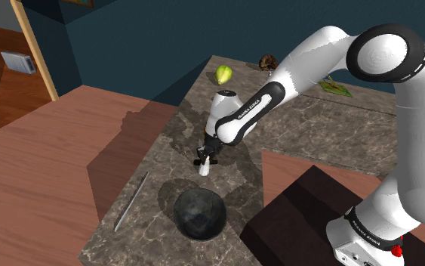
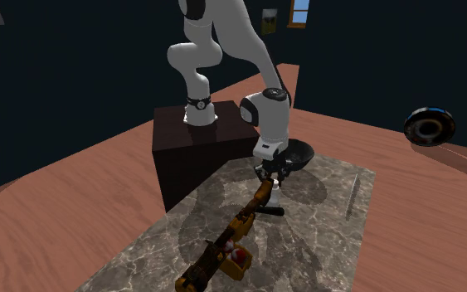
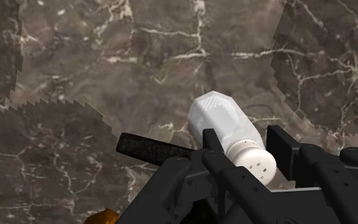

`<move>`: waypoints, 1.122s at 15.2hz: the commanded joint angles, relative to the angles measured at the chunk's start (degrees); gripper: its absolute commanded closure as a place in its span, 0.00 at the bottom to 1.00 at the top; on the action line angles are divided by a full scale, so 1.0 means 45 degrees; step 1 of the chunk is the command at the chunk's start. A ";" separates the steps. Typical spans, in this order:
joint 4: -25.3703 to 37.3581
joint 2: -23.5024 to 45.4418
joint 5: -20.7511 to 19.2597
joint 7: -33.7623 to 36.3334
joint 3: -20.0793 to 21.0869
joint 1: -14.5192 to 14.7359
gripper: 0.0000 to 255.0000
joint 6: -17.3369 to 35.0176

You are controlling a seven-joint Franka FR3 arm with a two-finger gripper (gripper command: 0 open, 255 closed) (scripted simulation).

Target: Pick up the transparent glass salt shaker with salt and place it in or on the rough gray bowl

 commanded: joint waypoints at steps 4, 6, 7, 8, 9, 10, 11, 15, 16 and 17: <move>-0.0002 0.0005 0.0000 0.0000 0.0000 0.0001 1.00 -0.0001; 0.0000 0.0006 0.0000 0.0001 0.0000 0.0002 1.00 0.0000; -0.0048 -0.0153 0.0024 -0.0006 0.0030 -0.0022 1.00 -0.0113; -0.0093 -0.0313 0.0049 -0.0014 0.0059 -0.0045 1.00 -0.0226; -0.0134 -0.0470 0.0074 -0.0023 0.0088 -0.0069 1.00 -0.0342; -0.0168 -0.0624 0.0101 -0.0032 0.0117 -0.0093 1.00 -0.0462; -0.0204 -0.0779 0.0128 -0.0042 0.0145 -0.0116 1.00 -0.0581; -0.0317 -0.1387 0.0242 -0.0084 0.0257 -0.0206 1.00 -0.1073; -0.0338 -0.1535 0.0272 -0.0095 0.0283 -0.0227 1.00 -0.1199; -0.0357 -0.1683 0.0302 -0.0106 0.0310 -0.0248 1.00 -0.1327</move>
